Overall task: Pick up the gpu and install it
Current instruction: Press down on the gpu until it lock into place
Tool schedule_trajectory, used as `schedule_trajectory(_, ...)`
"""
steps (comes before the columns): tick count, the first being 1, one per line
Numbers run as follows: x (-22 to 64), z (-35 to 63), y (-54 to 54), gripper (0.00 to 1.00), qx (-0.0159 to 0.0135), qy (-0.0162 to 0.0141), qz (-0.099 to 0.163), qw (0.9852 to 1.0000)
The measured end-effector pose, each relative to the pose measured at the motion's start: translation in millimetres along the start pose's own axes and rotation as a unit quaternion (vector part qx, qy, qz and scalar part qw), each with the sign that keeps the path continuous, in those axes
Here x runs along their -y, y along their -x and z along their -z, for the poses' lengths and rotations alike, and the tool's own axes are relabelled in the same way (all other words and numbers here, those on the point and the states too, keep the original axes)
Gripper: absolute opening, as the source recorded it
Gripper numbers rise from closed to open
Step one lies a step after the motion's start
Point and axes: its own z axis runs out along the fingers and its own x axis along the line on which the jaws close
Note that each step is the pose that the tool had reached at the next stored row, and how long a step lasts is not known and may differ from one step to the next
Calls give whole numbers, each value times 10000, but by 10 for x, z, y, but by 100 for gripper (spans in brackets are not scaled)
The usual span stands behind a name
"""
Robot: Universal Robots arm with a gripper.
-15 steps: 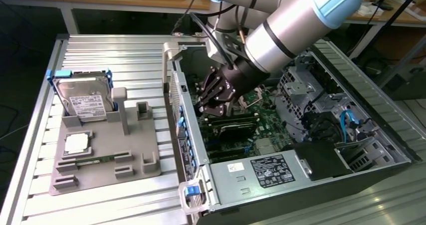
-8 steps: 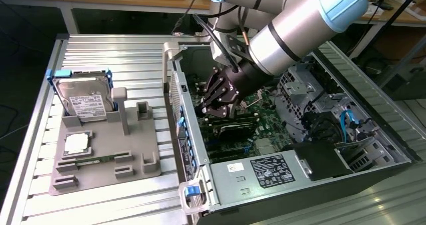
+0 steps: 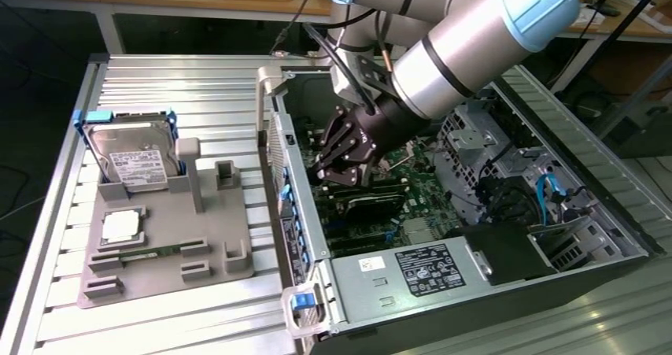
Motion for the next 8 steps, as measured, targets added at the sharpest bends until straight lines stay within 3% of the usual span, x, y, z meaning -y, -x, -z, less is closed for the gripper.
schedule_trajectory(4,-10,-6,-8,11,2,0,2,10000)
schedule_trajectory(8,-9,-3,-30,11,33,3,19,10000)
